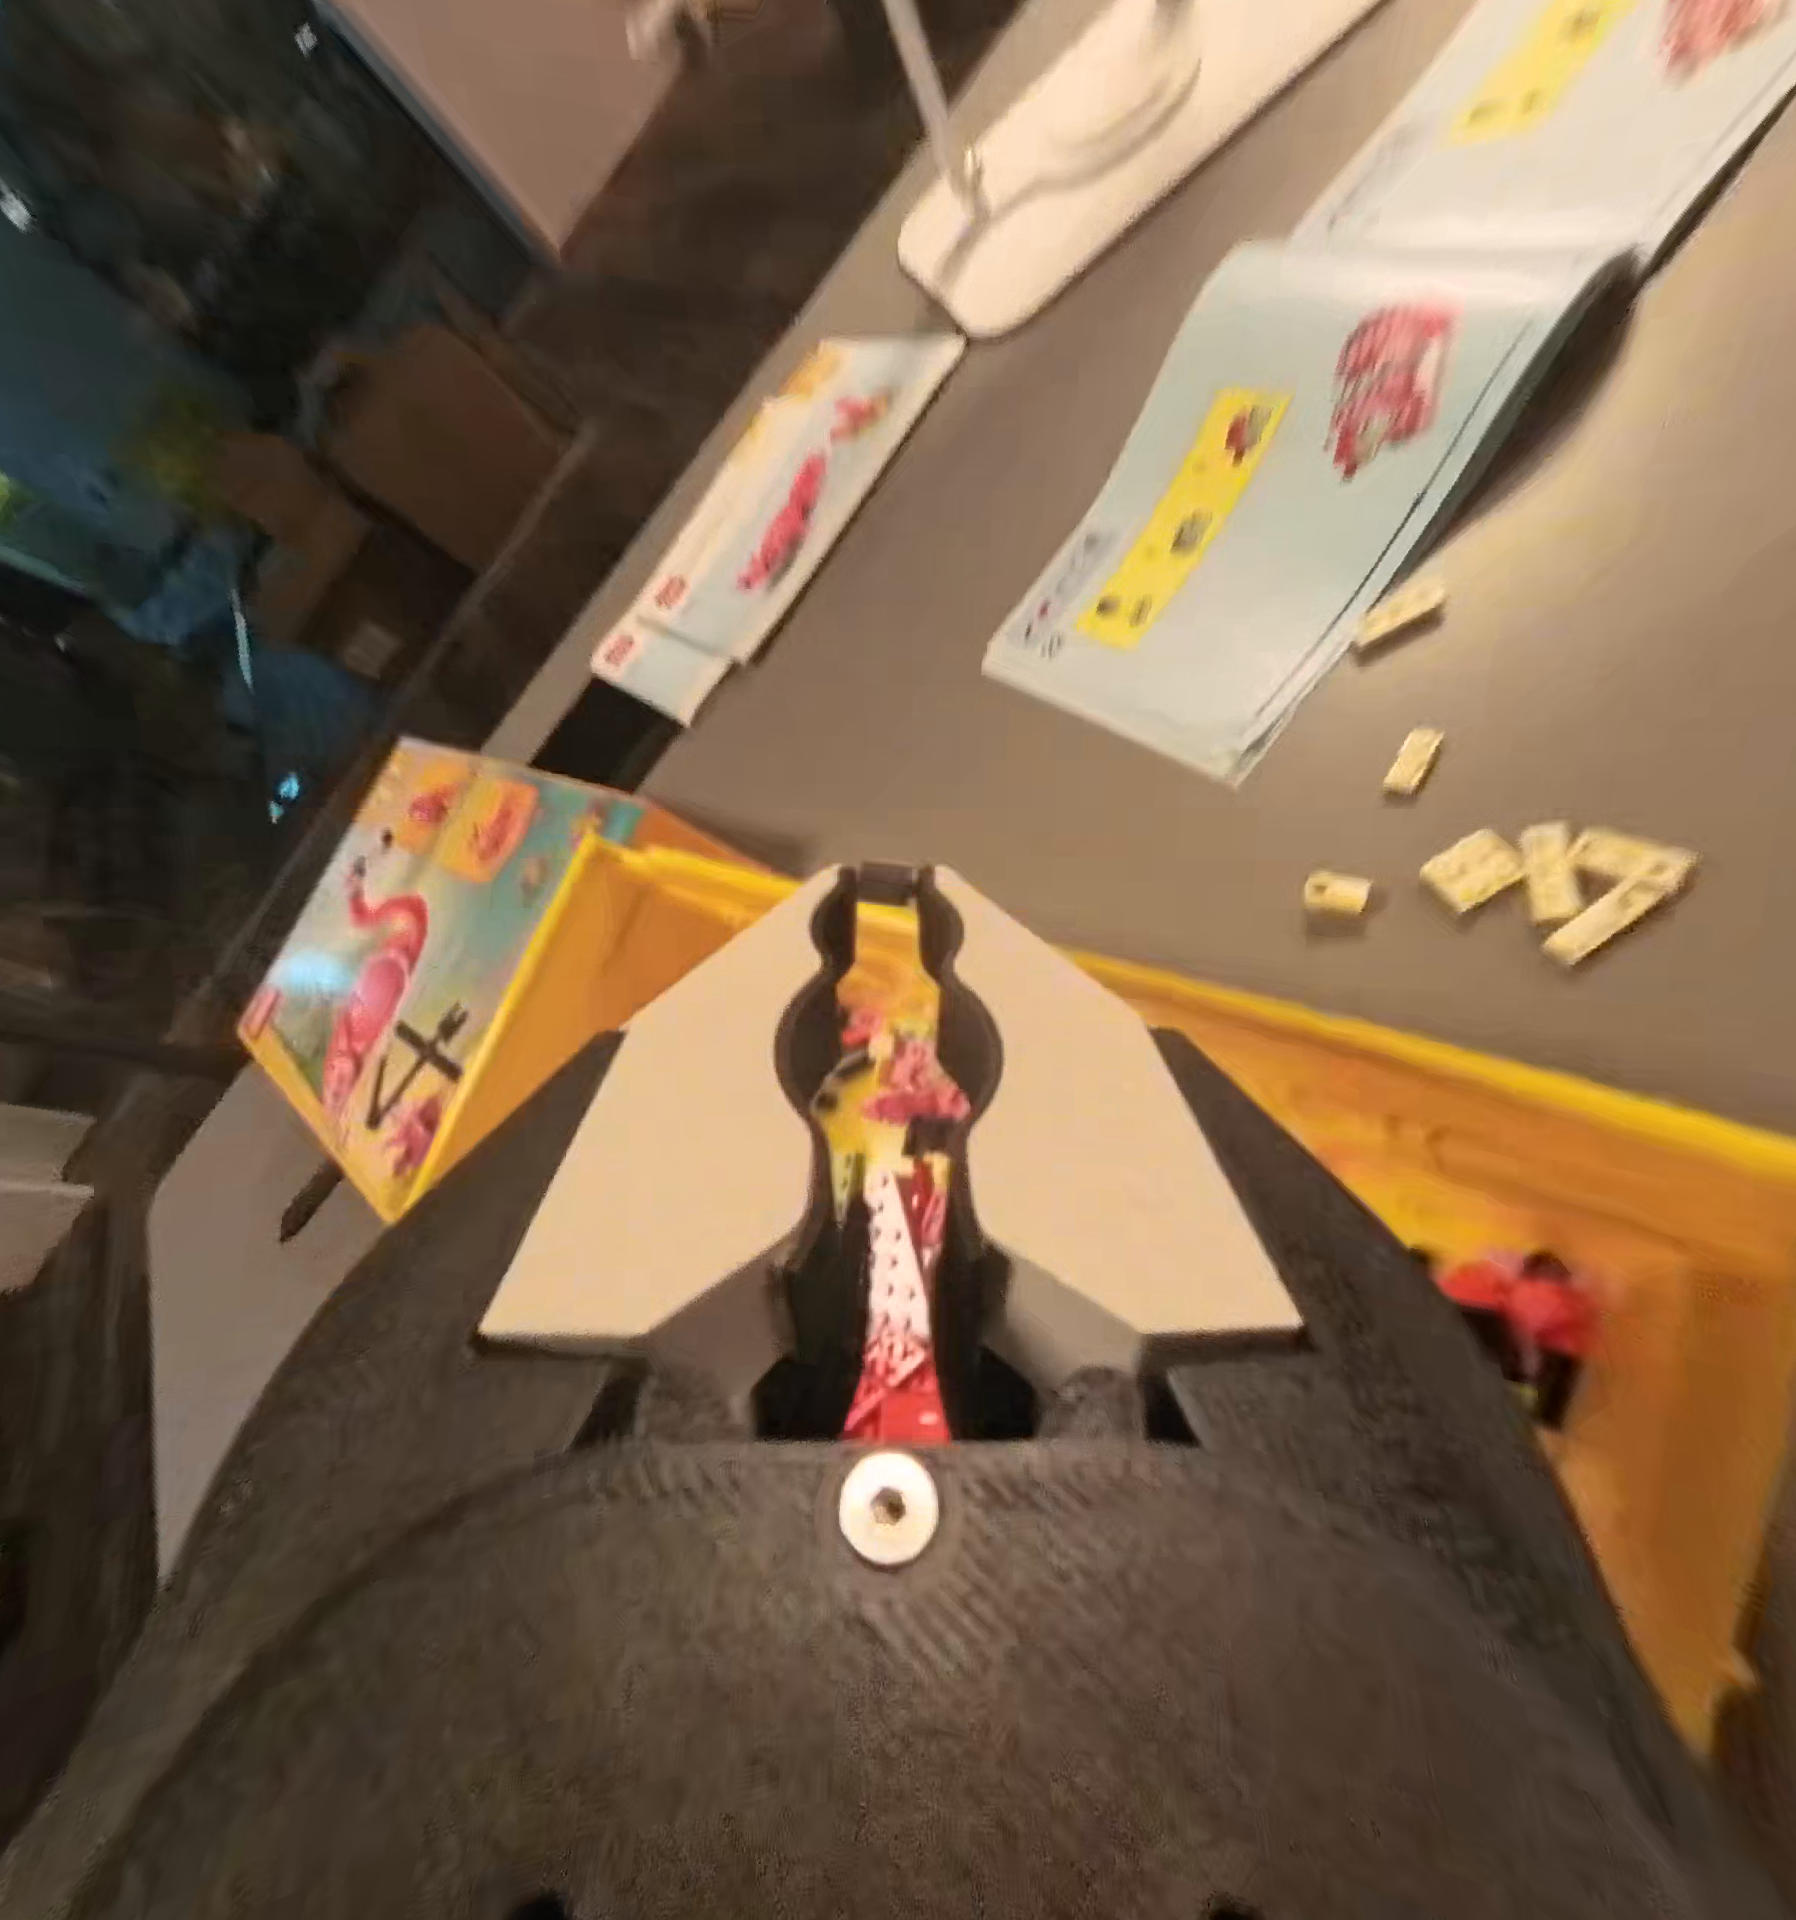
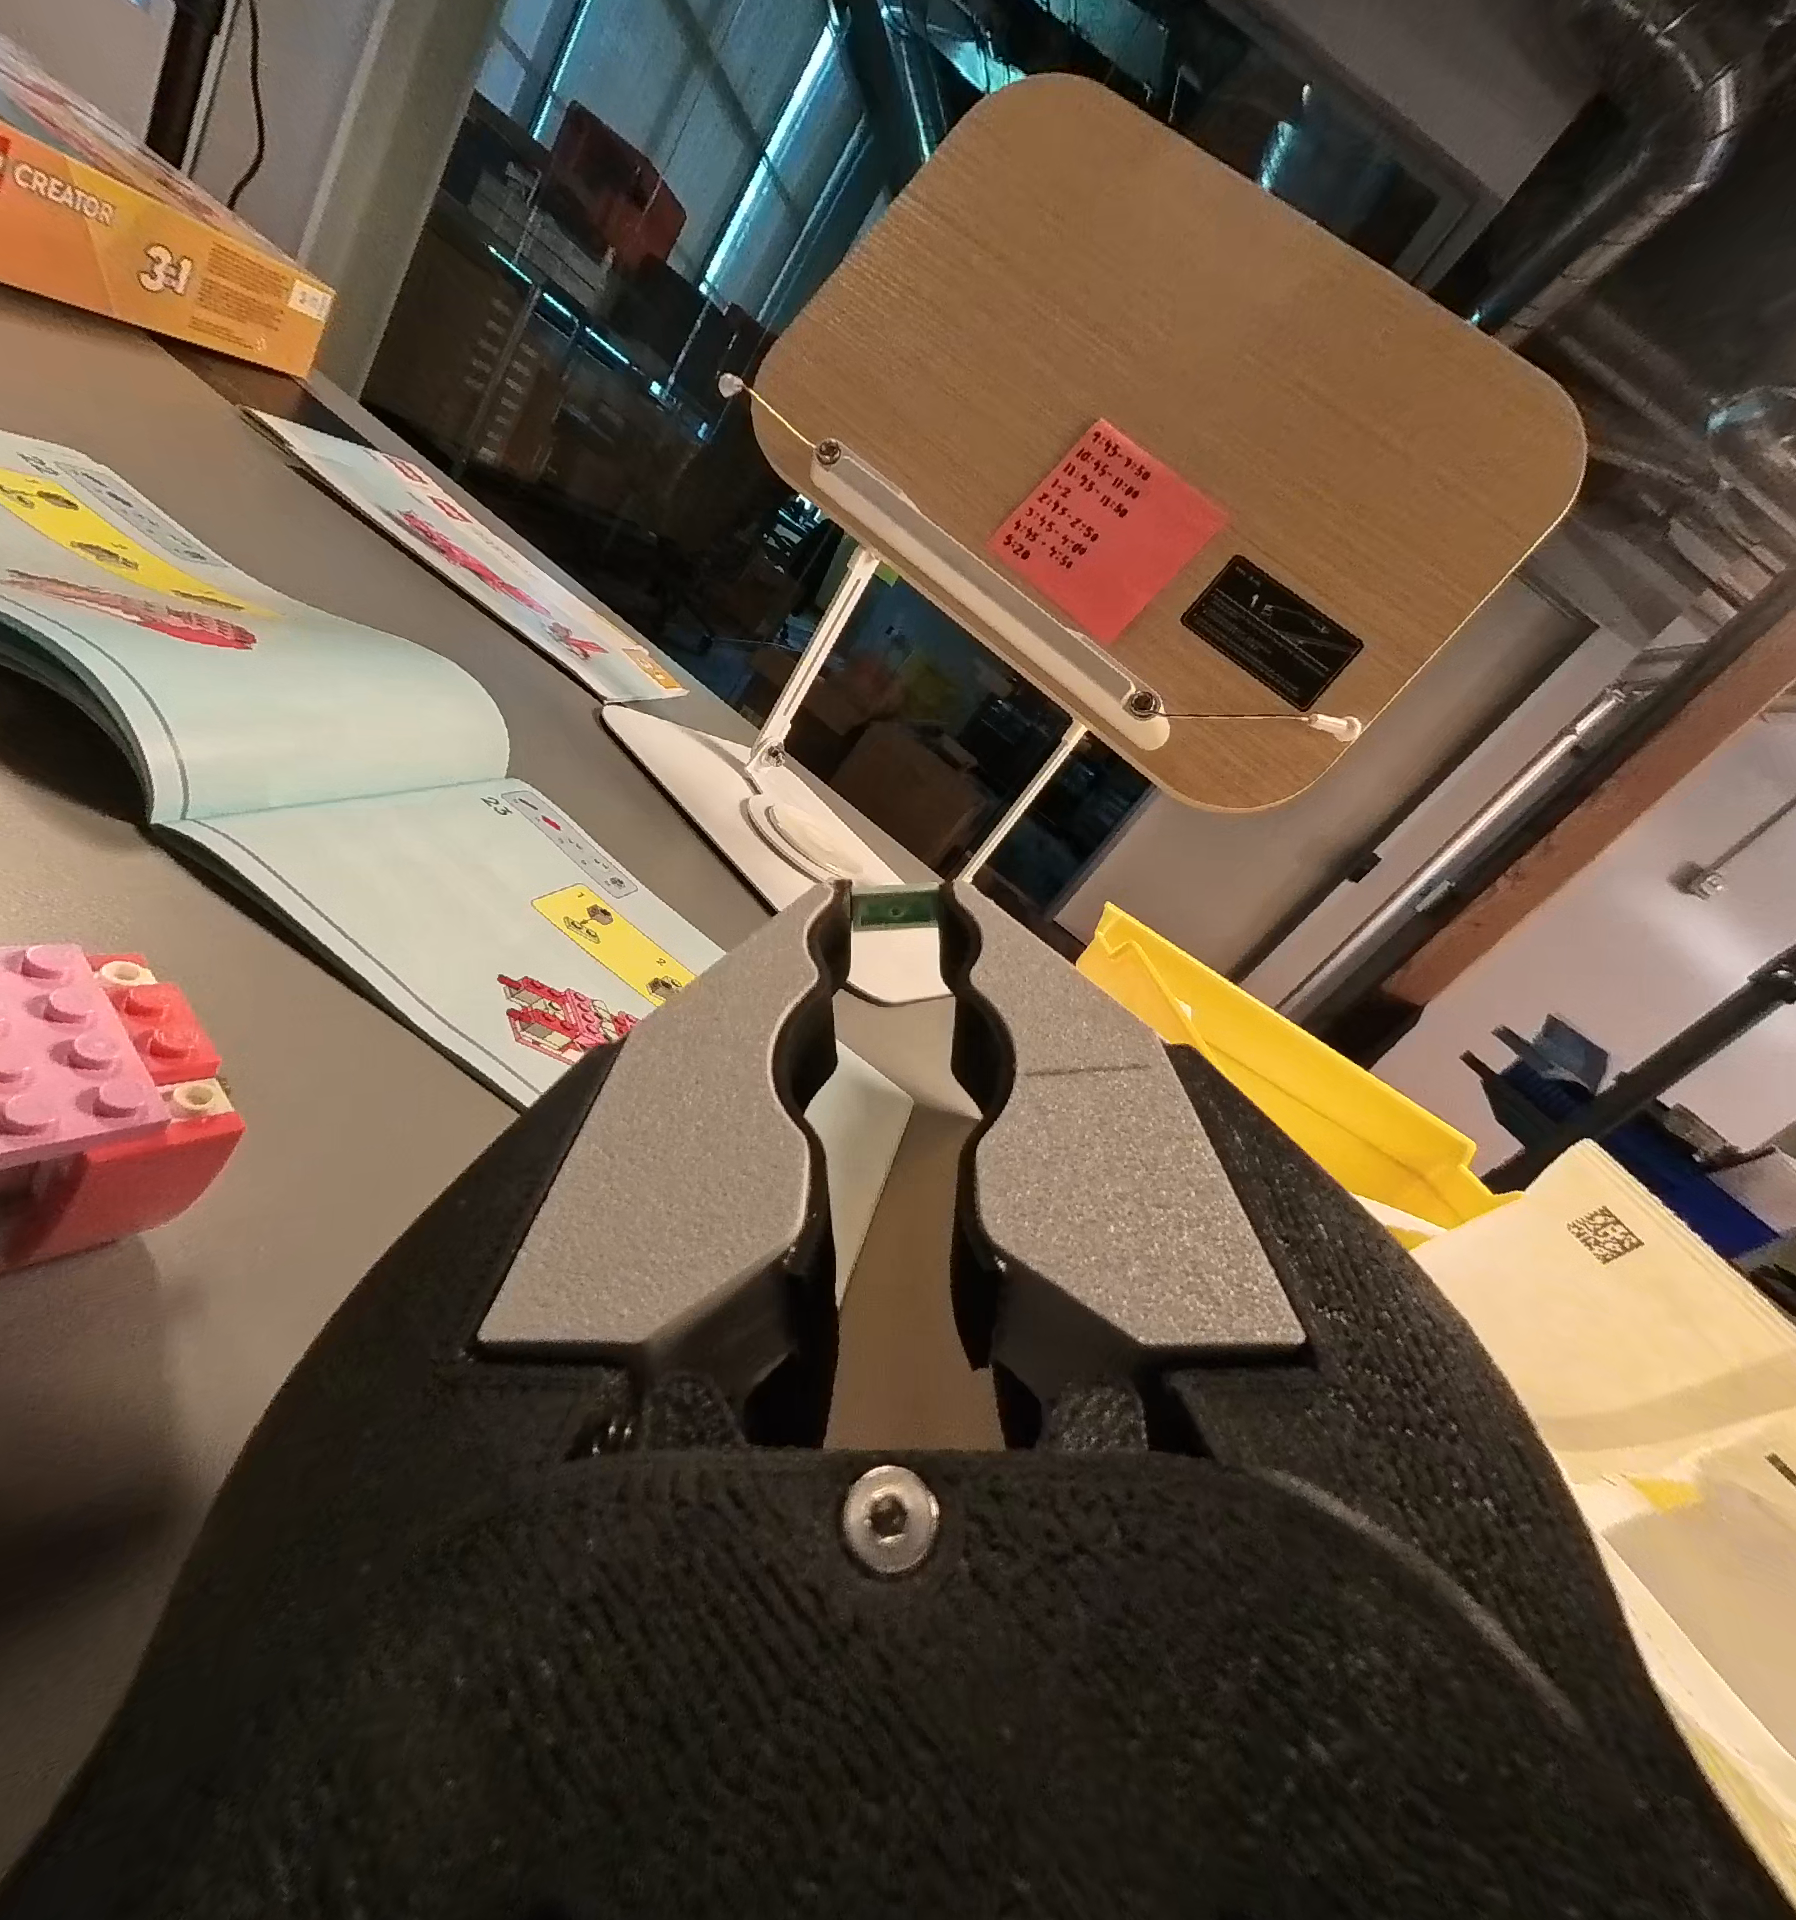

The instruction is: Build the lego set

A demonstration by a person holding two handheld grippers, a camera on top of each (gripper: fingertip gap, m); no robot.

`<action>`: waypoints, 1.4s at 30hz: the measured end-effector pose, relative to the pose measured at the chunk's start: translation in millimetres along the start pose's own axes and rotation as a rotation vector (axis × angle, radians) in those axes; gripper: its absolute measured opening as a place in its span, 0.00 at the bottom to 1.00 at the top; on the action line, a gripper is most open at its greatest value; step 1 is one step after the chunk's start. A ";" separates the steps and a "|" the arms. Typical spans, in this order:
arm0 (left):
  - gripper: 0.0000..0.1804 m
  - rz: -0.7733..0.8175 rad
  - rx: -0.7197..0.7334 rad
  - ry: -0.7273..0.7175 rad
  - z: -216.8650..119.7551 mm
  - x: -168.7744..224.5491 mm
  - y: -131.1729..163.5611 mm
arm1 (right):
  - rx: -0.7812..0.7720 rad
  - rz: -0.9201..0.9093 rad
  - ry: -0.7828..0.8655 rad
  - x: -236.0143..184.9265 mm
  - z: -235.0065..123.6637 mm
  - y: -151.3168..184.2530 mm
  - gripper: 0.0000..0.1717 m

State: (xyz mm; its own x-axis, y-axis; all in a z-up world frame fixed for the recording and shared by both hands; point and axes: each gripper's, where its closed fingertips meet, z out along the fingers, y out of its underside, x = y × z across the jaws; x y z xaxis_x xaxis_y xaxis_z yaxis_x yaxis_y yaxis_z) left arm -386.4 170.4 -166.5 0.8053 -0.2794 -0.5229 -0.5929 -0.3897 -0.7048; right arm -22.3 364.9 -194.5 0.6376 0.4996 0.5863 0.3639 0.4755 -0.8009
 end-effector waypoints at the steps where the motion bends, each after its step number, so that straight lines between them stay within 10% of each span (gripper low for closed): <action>1: 0.06 -0.007 0.047 0.004 -6.0 5.6 -17.7 | 0.002 0.001 -0.001 -0.3 -0.1 -0.4 0.09; 7: 0.06 -0.159 0.214 0.369 -0.1 130.9 -120.6 | 0.009 0.035 0.013 4.5 -2.0 -0.2 0.09; 15: 0.06 -0.354 -0.042 0.952 39.5 296.7 -132.0 | 0.056 0.111 0.004 8.9 -6.4 -5.8 0.08; 25: 0.06 -0.338 -0.300 0.785 70.5 310.7 -96.3 | 0.077 0.133 -0.021 5.9 -8.0 -8.6 0.08; 42: 0.19 -0.337 -0.187 0.648 62.9 308.8 -88.2 | 0.113 0.180 -0.041 5.3 -12.6 -15.0 0.09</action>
State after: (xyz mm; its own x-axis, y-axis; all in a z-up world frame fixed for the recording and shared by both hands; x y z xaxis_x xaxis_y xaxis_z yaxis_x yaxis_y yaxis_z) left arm -85.8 173.6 -296.0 0.8200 -0.5564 0.1344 -0.3488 -0.6719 -0.6534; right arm -15.8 351.3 -181.0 0.6568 0.6115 0.4412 0.1670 0.4526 -0.8759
